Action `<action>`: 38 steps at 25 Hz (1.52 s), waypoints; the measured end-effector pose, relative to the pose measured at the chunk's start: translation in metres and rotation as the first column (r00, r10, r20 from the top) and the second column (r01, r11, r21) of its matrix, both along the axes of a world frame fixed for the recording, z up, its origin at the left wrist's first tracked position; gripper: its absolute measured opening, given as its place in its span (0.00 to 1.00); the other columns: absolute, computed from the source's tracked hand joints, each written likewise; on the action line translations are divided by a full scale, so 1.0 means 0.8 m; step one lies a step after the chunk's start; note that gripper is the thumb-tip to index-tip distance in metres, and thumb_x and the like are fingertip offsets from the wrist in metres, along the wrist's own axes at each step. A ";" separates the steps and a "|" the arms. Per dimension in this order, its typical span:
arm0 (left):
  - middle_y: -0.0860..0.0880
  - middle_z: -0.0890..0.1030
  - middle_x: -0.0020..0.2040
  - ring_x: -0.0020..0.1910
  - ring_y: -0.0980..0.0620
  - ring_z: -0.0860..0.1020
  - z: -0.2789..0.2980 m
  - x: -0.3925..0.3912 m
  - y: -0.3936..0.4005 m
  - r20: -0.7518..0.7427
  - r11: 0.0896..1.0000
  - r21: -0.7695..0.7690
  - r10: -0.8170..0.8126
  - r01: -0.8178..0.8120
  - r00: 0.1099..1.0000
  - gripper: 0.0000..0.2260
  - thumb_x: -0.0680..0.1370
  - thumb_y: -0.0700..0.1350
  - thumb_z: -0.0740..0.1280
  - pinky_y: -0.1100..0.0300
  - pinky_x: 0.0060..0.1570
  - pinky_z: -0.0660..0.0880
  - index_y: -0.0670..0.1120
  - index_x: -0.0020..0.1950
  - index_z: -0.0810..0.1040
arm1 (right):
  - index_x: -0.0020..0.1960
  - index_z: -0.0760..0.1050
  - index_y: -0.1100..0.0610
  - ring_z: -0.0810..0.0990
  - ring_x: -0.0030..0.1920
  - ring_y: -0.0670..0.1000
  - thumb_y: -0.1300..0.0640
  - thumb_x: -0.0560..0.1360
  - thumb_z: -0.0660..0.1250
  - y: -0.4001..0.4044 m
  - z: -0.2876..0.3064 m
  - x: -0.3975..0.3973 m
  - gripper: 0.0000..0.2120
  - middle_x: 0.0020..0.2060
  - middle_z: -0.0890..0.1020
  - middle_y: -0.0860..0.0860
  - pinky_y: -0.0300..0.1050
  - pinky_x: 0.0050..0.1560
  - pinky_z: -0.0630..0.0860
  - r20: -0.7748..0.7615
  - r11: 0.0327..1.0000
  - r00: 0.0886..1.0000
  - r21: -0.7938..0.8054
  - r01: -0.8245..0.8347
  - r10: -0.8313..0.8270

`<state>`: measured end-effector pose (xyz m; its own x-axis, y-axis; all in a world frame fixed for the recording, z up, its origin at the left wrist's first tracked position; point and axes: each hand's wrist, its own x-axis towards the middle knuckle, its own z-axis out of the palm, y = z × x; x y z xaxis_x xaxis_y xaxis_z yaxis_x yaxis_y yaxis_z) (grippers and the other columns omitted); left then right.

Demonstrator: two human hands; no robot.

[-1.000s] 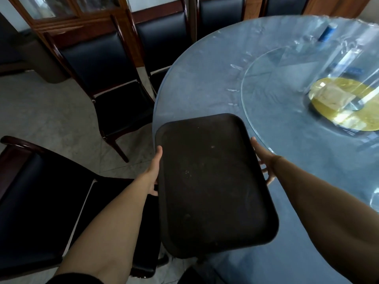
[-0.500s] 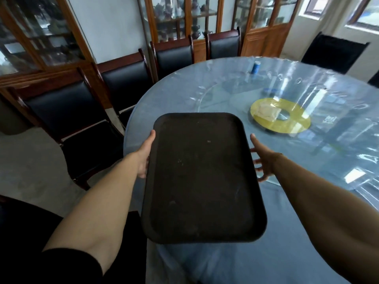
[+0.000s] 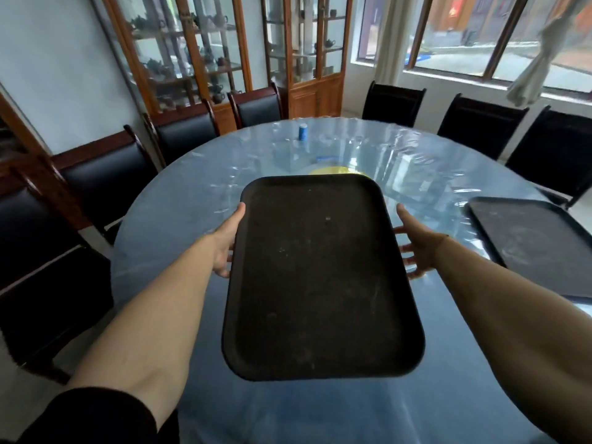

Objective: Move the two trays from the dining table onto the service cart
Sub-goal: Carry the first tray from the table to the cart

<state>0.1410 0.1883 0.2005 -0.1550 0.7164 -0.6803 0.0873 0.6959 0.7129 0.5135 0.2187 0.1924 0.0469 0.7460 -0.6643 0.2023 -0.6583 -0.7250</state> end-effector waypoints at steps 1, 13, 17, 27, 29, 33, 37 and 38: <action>0.45 0.77 0.60 0.60 0.44 0.73 0.004 0.023 0.002 0.000 0.999 0.007 -0.035 0.035 0.999 0.38 0.67 0.81 0.55 0.44 0.55 0.69 0.53 0.57 0.79 | 0.57 0.74 0.49 0.76 0.53 0.59 0.21 0.70 0.49 -0.013 0.005 0.026 0.37 0.54 0.77 0.56 0.64 0.55 0.69 0.006 0.999 0.999 0.006 0.033 -0.033; 0.45 0.76 0.64 0.60 0.44 0.75 0.039 0.346 -0.037 0.030 0.848 0.067 -0.528 0.526 0.849 0.37 0.69 0.79 0.55 0.45 0.48 0.72 0.54 0.64 0.77 | 0.59 0.75 0.49 0.77 0.55 0.60 0.19 0.67 0.49 -0.257 0.048 0.328 0.41 0.57 0.78 0.57 0.59 0.48 0.74 0.010 0.873 0.874 0.057 0.484 -0.485; 0.44 0.75 0.66 0.63 0.43 0.73 0.048 0.460 -0.078 0.018 0.747 0.087 -0.663 0.659 0.748 0.39 0.69 0.79 0.55 0.44 0.50 0.73 0.52 0.68 0.76 | 0.55 0.76 0.51 0.77 0.47 0.58 0.20 0.67 0.50 -0.366 0.061 0.405 0.39 0.51 0.77 0.57 0.54 0.41 0.77 -0.016 0.760 0.763 0.079 0.645 -0.646; 0.45 0.77 0.62 0.57 0.44 0.75 0.052 0.731 -0.239 0.001 0.430 0.078 -0.902 0.900 0.431 0.41 0.69 0.79 0.56 0.47 0.41 0.73 0.49 0.65 0.77 | 0.57 0.75 0.50 0.77 0.51 0.58 0.22 0.70 0.50 -0.678 0.081 0.525 0.37 0.55 0.77 0.56 0.56 0.52 0.73 -0.028 0.412 0.417 0.103 0.905 -0.909; 0.44 0.77 0.62 0.58 0.43 0.76 0.052 0.778 -0.272 0.003 0.345 0.068 -0.938 0.936 0.346 0.41 0.68 0.79 0.57 0.46 0.43 0.74 0.49 0.65 0.77 | 0.58 0.75 0.50 0.77 0.50 0.57 0.22 0.69 0.51 -0.733 0.085 0.532 0.37 0.55 0.78 0.56 0.54 0.49 0.74 -0.030 0.325 0.330 0.109 0.939 -0.943; 0.44 0.78 0.59 0.57 0.44 0.76 0.052 0.859 -0.337 0.001 0.178 0.061 -0.984 0.982 0.178 0.41 0.68 0.80 0.55 0.47 0.43 0.74 0.49 0.63 0.77 | 0.56 0.76 0.51 0.77 0.51 0.57 0.21 0.69 0.50 -0.830 0.086 0.531 0.37 0.54 0.78 0.57 0.56 0.49 0.74 -0.016 0.162 0.165 0.103 0.981 -0.986; 0.44 0.77 0.51 0.48 0.45 0.76 0.051 0.936 -0.398 0.007 0.018 0.045 -1.000 0.999 0.018 0.41 0.66 0.81 0.56 0.48 0.43 0.73 0.45 0.56 0.77 | 0.63 0.75 0.50 0.77 0.52 0.58 0.23 0.71 0.49 -0.910 0.082 0.523 0.38 0.54 0.77 0.57 0.54 0.47 0.73 -0.016 -0.007 -0.005 0.102 0.995 -1.000; 0.44 0.77 0.49 0.44 0.45 0.75 0.050 0.956 -0.415 0.005 -0.011 0.042 -1.000 0.999 -0.011 0.41 0.66 0.81 0.56 0.49 0.42 0.73 0.45 0.55 0.78 | 0.63 0.76 0.50 0.77 0.52 0.58 0.23 0.71 0.49 -0.928 0.082 0.519 0.38 0.54 0.77 0.57 0.54 0.47 0.74 -0.019 -0.054 -0.052 0.101 0.993 -0.998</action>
